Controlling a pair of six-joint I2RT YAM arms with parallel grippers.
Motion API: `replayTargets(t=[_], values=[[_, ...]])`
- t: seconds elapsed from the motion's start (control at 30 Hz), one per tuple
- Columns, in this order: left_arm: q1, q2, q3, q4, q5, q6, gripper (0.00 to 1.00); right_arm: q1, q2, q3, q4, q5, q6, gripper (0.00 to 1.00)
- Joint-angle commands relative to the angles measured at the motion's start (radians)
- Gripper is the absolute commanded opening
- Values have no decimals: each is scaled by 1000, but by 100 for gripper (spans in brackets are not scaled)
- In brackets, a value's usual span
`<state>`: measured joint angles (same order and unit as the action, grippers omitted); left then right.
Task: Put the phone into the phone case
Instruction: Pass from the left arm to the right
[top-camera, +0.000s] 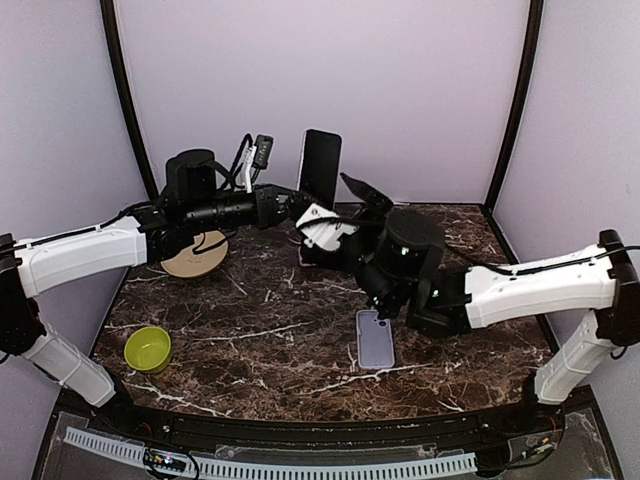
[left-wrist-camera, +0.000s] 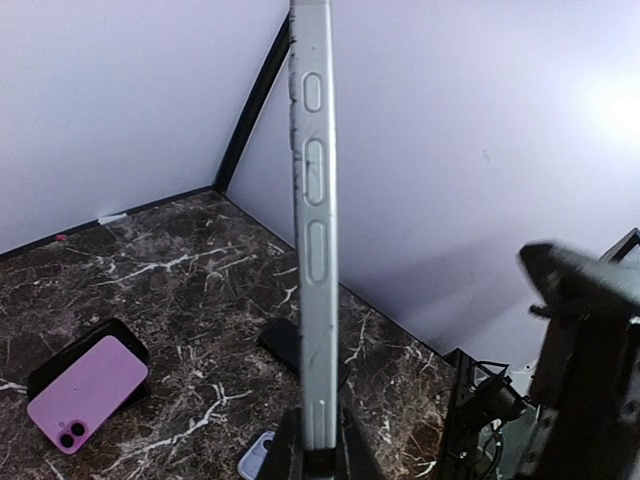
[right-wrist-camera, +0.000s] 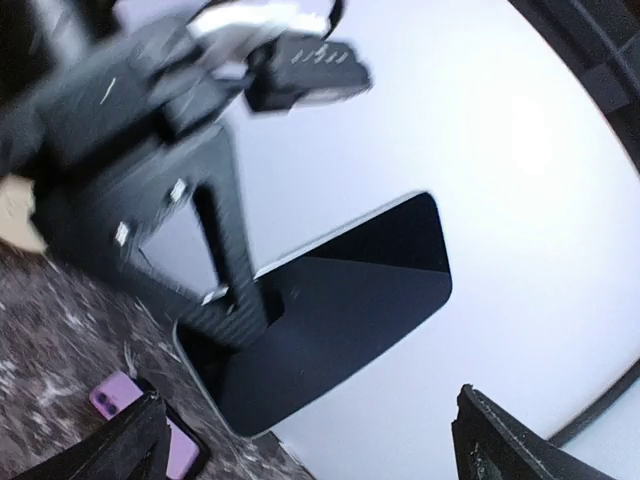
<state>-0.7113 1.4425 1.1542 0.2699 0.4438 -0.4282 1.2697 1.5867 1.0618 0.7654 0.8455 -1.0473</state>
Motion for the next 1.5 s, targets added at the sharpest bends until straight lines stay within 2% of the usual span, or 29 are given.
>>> replayTargets(t=[0.0,0.1,0.27,0.33,0.57,0.97,1.07,1.3,1.4,1.47], values=[[-7,-64,-19,72,-81,93,0,-88,-102,203,-694,-407,765,99],[-15,-72,-44,83,-105,97,0,-170,-110,275,-762,-577,1017,99],[-47,-87,-66,94,-146,130,0,-270,-74,383,-829,-620,1409,99],[-53,-92,-68,91,-159,138,0,-277,-57,412,-824,-623,1487,99],[-58,-91,-77,93,-171,150,0,-277,42,519,-894,-536,1566,99],[-59,-89,-82,102,-166,160,0,-298,78,502,-895,-498,1632,98],[-59,-88,-87,105,-165,156,0,-299,82,498,-882,-507,1631,89],[-61,-78,-99,104,-146,149,0,-302,76,487,-856,-530,1619,57],[-61,-76,-113,106,-129,156,1,-303,53,455,-842,-524,1617,47],[-61,-74,-116,90,-115,172,24,-303,36,434,-840,-521,1615,40]])
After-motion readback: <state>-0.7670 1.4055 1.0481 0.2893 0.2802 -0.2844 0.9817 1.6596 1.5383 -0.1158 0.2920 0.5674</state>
